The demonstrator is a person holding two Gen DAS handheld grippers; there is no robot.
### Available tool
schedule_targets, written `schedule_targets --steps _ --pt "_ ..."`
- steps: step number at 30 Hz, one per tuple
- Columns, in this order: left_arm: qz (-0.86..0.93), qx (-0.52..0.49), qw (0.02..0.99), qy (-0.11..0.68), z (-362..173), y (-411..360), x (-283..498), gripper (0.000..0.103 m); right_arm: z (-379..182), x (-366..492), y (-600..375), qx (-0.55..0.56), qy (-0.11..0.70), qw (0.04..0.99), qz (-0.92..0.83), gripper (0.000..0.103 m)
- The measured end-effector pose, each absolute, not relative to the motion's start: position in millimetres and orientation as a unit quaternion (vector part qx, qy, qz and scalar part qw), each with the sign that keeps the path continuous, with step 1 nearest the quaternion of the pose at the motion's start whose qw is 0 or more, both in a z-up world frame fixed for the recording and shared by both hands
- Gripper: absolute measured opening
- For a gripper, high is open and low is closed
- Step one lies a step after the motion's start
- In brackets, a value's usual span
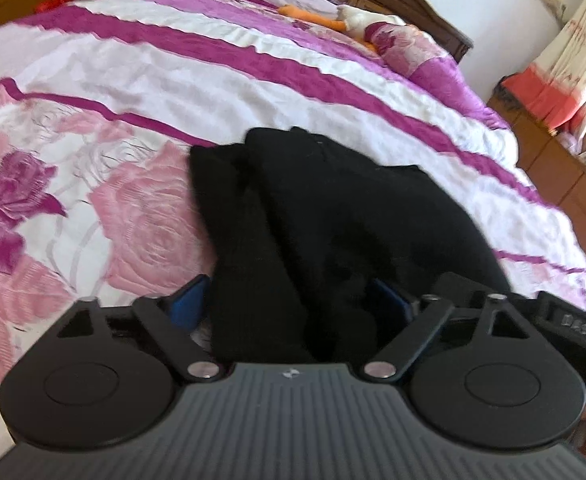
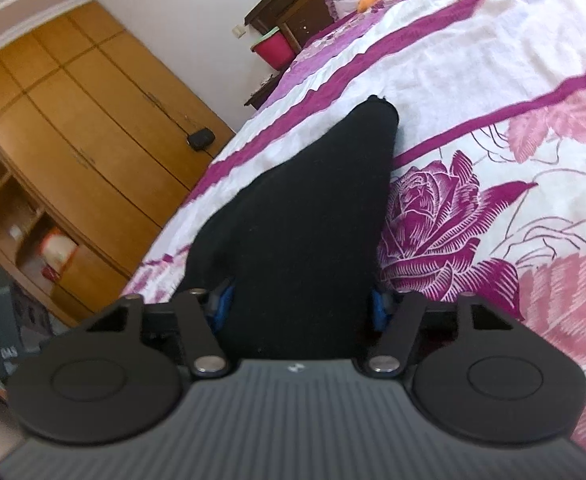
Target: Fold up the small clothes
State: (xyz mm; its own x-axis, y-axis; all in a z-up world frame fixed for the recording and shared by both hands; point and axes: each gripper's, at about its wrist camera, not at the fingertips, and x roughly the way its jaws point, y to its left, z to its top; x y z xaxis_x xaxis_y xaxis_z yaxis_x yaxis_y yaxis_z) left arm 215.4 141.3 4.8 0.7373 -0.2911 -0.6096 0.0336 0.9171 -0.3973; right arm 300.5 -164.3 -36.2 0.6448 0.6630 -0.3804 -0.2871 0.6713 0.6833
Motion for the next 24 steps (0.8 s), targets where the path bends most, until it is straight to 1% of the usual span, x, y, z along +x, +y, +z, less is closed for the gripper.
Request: schedule_targets --steps 2,3,5,7,14,24 --pt "-0.105 -0.202 0.907 0.353 5.2 140.1 215.9 0.075 -34.8 300.7 -164.4 0.297 0.319 0.856 0.278 0.056" --pt "-0.109 -0.211 0.904 0.354 5.2 139.7 216.0 0.072 -33.9 300.3 -164.7 0.298 0.319 0.856 0.277 0.055" --pt "-0.115 -0.224 0.901 0.354 6.6 140.1 214.8 0.062 -30.7 300.1 -166.9 0.312 0.322 0.851 0.274 0.049" --pt "-0.12 -0.239 0.898 0.35 10.3 142.6 211.8 0.057 -24.2 297.8 -169.4 0.324 0.322 0.846 0.274 0.048" --pt "-0.15 -0.263 0.889 0.344 29.6 138.6 191.3 0.056 2.7 283.1 -177.3 0.332 0.334 0.839 0.271 0.045" --pt "-0.185 -0.267 0.88 0.346 48.1 95.1 132.9 0.056 24.9 230.3 -218.4 0.336 0.355 0.836 0.248 0.045"
